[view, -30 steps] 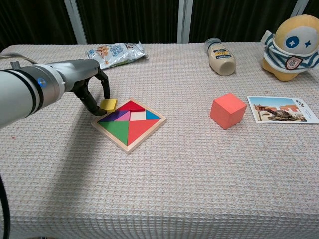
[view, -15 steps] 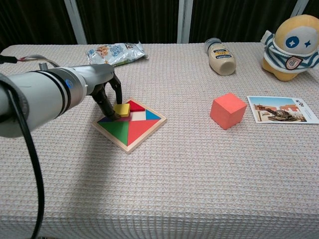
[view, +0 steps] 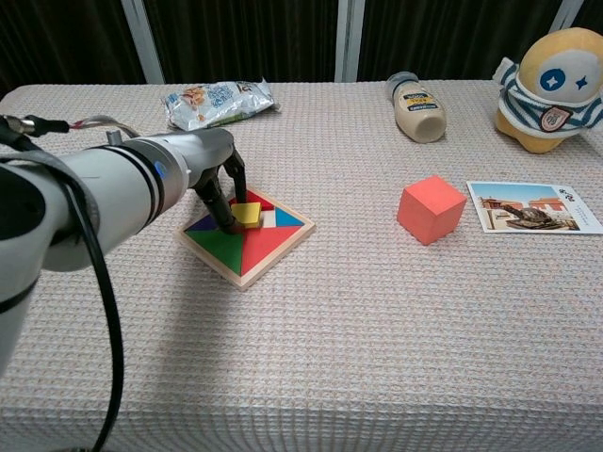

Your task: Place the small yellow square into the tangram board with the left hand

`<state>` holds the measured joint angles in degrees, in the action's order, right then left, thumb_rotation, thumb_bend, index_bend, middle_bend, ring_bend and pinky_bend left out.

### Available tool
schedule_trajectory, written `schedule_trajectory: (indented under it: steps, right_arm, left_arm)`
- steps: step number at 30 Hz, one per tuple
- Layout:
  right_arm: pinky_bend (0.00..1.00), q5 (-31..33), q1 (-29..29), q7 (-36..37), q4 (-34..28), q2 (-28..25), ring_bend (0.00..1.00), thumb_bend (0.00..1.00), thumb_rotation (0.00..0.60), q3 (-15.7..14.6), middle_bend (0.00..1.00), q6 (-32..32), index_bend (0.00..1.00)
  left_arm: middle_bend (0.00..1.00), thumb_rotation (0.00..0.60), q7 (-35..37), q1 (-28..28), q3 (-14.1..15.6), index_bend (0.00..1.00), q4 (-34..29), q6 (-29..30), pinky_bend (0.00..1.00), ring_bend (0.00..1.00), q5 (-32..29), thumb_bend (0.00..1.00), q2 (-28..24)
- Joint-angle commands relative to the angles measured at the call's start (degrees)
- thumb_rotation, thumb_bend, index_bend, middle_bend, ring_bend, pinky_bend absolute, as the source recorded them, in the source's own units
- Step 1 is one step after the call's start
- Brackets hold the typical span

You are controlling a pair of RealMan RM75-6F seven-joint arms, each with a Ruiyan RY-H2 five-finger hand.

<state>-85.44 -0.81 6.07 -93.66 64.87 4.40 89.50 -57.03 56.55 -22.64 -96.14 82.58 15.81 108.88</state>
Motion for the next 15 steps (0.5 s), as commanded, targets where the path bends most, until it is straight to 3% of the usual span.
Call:
schedule_trajectory:
  steps: [1,15]
  right_arm:
    - [0.00,0.02,-0.11,0.14,0.09,-0.11,0.00,0.19,0.600,-0.01,0.00,0.13,0.00]
    - [0.00,0.34,-0.08,0.39,0.34,-0.19,0.00,0.19,0.600,-0.08,0.00,-0.40,0.00]
  left_arm:
    - [0.15,0.600,-0.33,0.34,-0.18,0.52,0.91,-0.24,0.00,0.00,0.01,0.32,0.55]
    - [0.16,0.600,-1.37,1.17,-2.13,0.52,3.53,-1.06,0.00,0.00,-1.15,0.32,1.80]
